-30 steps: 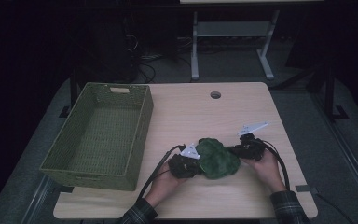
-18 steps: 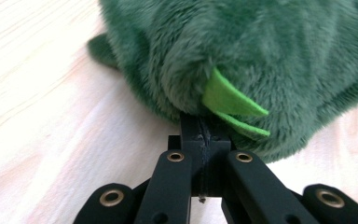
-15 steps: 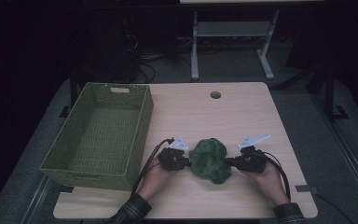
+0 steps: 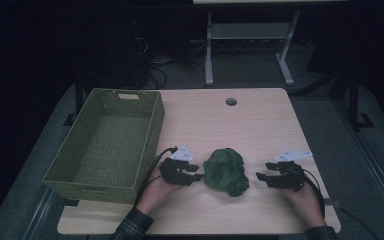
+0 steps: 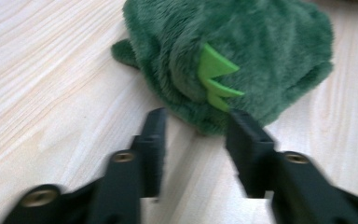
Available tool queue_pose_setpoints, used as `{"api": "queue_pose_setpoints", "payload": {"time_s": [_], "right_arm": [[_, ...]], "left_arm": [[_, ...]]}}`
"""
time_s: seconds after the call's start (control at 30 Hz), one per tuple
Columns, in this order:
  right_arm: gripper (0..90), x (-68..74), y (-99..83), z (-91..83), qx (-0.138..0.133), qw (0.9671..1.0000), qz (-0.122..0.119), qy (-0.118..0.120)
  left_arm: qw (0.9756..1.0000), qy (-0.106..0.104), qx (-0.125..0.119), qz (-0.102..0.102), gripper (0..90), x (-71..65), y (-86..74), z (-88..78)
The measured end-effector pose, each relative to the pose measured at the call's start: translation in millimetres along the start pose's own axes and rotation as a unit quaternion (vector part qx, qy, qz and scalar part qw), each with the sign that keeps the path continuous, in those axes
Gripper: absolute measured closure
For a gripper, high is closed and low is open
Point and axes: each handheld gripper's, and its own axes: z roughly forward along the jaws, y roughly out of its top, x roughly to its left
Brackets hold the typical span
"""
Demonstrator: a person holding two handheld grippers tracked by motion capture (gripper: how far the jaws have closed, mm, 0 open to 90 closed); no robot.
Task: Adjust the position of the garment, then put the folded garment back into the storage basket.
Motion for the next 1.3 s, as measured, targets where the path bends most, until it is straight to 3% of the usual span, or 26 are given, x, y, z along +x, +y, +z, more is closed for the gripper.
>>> {"api": "queue_pose_setpoints", "payload": {"time_s": [0.13, 0.33, 0.53, 0.73, 0.8, 1.3], "right_arm": [[25.4, -5.7, -9.7, -0.6, 0.003, 0.9997, -0.004, -0.023], [12.1, -9.7, -17.9, 0.9, -0.002, 0.9994, -0.012, -0.033], [10.2, -11.5, -18.7, 1.1, -0.004, 0.9994, -0.009, -0.034], [10.1, -11.5, -18.7, 1.1, -0.004, 0.9994, -0.009, -0.034], [10.1, -11.5, -18.7, 1.1, -0.004, 0.9994, -0.009, -0.034], [10.4, -11.5, -18.8, 1.0, -0.004, 0.9994, -0.009, -0.034]], "left_arm": [[0.9998, -0.011, -0.002, 0.015, 40.0, -1.5, 7.3, -2.9], [0.9990, -0.015, 0.008, 0.040, 27.5, -5.5, 23.0, -1.1], [0.9973, -0.017, 0.020, 0.068, 19.2, -11.3, 43.5, 5.2], [0.9945, -0.022, 0.043, 0.092, 16.8, -6.9, 56.8, 17.0], [0.9940, -0.027, 0.053, 0.092, 16.0, -4.9, 58.1, 24.5], [0.9869, -0.056, 0.103, 0.111, 14.5, 2.2, 50.5, 60.9]]}}
